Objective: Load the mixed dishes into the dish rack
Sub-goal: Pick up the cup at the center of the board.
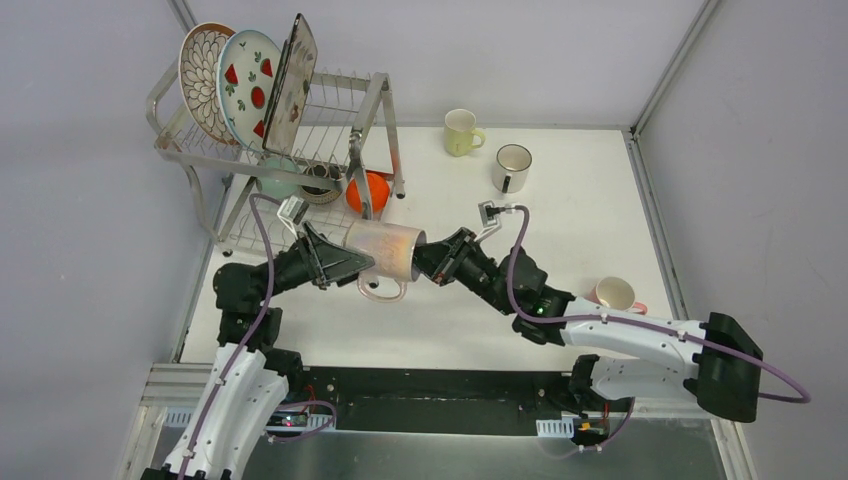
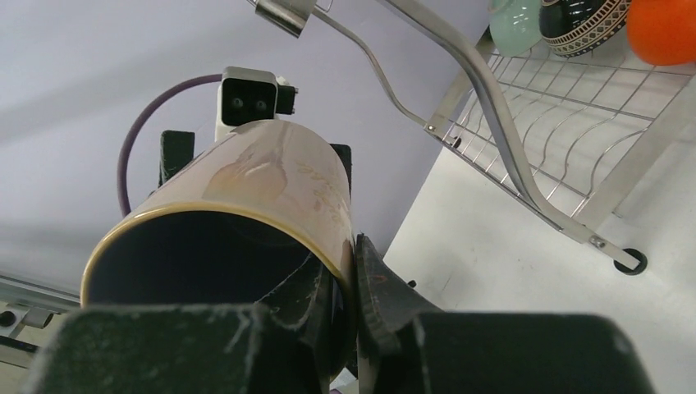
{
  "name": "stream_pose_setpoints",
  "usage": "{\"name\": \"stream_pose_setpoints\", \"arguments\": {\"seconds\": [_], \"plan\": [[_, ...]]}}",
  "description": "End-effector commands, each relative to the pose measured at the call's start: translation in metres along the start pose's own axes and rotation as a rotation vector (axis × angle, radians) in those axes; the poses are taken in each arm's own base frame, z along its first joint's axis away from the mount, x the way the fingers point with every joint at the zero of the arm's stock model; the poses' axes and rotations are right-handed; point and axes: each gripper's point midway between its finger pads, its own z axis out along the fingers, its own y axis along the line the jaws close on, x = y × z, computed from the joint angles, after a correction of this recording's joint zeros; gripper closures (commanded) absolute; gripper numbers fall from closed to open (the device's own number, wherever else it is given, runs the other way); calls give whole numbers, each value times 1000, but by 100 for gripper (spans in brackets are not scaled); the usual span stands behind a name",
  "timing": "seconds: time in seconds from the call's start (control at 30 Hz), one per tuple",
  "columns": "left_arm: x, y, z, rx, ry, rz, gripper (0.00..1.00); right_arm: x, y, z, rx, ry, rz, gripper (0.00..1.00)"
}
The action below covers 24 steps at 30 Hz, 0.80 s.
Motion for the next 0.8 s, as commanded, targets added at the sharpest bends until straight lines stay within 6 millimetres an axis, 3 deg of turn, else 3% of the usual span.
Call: {"name": "stream_pose_setpoints", "arguments": {"seconds": [0.0, 0.43, 0.77], "plan": [[1, -33, -4, 149, -41, 51, 6, -60, 106, -2, -321, -184, 107, 100], [10, -26, -7, 151, -8, 54, 4, -65, 97, 12, -330, -267, 181, 100], [9, -26, -7, 164, -15, 63, 24, -62, 85, 23, -289, -275, 200, 100]]}}
